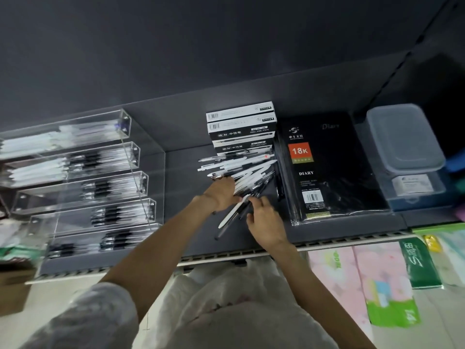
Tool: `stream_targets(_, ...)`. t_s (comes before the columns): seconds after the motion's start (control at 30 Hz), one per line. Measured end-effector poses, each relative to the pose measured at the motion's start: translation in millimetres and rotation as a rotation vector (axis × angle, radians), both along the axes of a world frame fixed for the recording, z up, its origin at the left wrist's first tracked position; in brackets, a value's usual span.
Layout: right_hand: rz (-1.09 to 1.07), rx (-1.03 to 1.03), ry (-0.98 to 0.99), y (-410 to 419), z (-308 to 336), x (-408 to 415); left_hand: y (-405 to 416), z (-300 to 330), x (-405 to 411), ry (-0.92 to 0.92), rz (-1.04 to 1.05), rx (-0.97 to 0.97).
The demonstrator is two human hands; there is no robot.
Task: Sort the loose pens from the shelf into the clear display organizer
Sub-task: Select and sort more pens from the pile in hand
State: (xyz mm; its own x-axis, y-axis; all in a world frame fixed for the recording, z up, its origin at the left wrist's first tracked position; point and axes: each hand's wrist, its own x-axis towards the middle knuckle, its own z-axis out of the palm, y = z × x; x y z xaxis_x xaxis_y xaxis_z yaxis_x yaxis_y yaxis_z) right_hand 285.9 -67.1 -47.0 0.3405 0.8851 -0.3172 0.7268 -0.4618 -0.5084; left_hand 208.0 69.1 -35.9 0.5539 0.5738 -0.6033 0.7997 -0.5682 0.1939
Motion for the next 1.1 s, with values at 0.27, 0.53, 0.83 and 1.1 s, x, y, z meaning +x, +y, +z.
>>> stream_targets(0.27, -0.001, 0.007, 0.015, -1, 1, 0, 5, -1, 1, 0.061, -0.037, -0.035)
stream_targets(0.53, 0.004, 0.017, 0.032, -2, 1, 3, 8, -3, -8, -0.101, 0.008, -0.011)
stream_targets(0.83, -0.125, 0.231, 0.098, -4, 7, 11, -10, 30, -16, -0.764, 0.628, -0.79)
stream_targets(1.1, -0.416, 0.507, 0.884, 18, 59, 29, -55, 63, -30, -0.975, 0.789, -1.269)
